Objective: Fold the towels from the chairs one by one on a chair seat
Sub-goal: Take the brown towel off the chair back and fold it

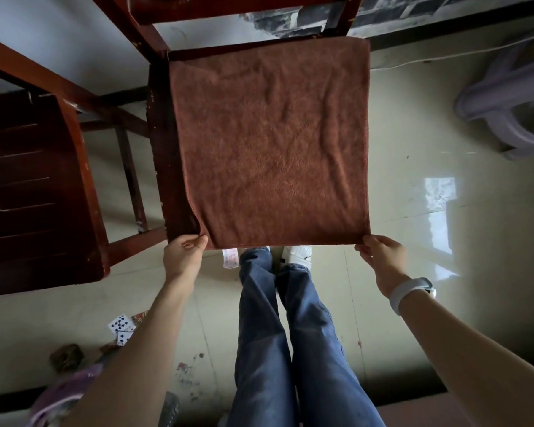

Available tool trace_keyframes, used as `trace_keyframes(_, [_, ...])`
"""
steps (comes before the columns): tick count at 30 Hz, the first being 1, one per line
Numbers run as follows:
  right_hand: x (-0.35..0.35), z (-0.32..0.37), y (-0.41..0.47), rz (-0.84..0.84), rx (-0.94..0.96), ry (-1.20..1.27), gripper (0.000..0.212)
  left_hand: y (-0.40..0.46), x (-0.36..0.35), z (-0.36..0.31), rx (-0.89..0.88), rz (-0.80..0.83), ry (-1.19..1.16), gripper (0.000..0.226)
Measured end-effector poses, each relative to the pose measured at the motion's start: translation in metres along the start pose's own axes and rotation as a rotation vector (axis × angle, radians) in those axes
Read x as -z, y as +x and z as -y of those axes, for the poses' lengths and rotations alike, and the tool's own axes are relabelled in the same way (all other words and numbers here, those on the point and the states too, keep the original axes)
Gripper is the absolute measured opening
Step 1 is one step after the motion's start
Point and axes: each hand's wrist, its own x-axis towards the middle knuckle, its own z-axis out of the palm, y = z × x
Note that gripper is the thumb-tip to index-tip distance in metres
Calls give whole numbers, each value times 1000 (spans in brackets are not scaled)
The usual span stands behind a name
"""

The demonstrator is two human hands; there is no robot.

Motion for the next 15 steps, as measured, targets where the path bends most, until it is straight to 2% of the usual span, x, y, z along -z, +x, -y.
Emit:
trace_keyframes(3, [2, 0, -2, 0, -9, 37, 19, -5, -1, -1, 24, 73, -153, 16])
trace_keyframes(7, [4, 3, -2, 7, -20, 38, 21, -8, -4, -1, 3, 161, -124, 3])
trace_keyframes(14, [4, 4, -3, 7, -4, 15, 16, -9, 10, 1, 131, 18, -318, 4])
trace_keyframes(15, [5, 4, -3, 15, 2, 19, 16, -10, 15, 1, 146, 3, -345, 11])
